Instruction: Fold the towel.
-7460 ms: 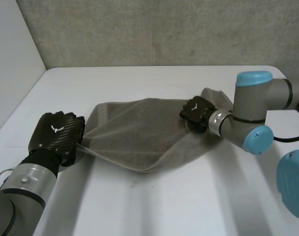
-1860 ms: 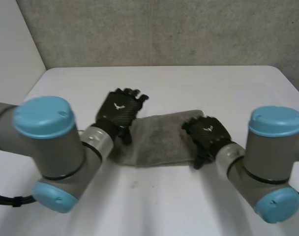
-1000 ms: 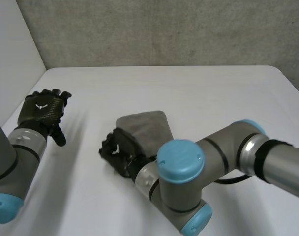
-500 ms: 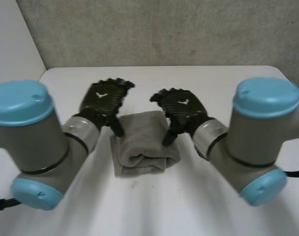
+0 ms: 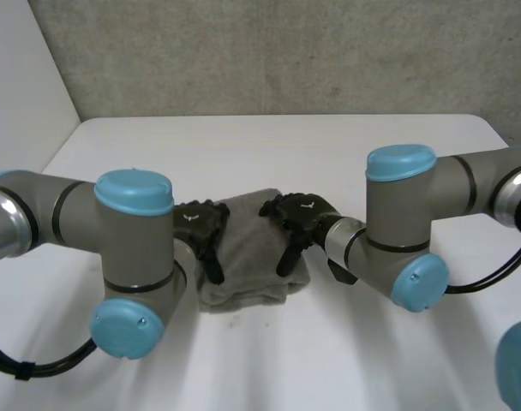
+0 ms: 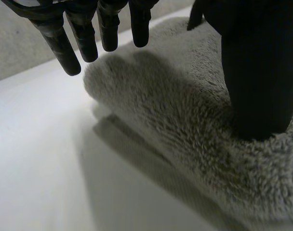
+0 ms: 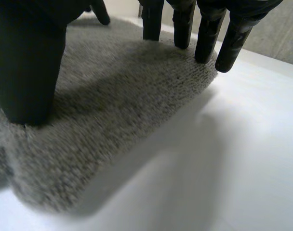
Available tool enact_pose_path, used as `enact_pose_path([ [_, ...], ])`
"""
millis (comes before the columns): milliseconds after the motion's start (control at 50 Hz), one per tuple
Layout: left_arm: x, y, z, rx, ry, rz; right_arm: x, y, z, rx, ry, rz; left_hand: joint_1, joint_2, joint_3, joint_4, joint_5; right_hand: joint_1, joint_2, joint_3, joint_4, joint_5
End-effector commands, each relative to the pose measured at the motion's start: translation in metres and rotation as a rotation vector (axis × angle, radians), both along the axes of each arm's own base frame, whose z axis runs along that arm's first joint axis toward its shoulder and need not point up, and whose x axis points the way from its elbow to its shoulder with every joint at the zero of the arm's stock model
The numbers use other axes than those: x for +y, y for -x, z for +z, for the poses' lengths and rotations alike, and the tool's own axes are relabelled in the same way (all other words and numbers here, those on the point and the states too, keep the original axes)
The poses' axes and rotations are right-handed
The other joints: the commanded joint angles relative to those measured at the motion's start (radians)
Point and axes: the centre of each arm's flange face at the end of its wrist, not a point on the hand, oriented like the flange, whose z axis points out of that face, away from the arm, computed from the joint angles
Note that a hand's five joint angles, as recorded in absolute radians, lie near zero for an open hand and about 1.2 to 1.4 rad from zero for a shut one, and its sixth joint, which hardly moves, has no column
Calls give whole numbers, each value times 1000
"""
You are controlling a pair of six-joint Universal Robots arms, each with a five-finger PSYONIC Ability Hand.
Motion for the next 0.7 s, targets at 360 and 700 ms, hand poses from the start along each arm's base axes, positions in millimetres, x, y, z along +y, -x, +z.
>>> enact_pose_path([
  [360,9,-36,157,142,378,42,-13,65,157,-140,414,-296,-16,-18,-19,-18,-17,-33,-55,-35,-57,-57],
  [700,36,-65,220,304,418,27,12,127,216,-176,484,-457,-25,-27,-28,-26,-26,-33,-55,-35,-57,-57],
])
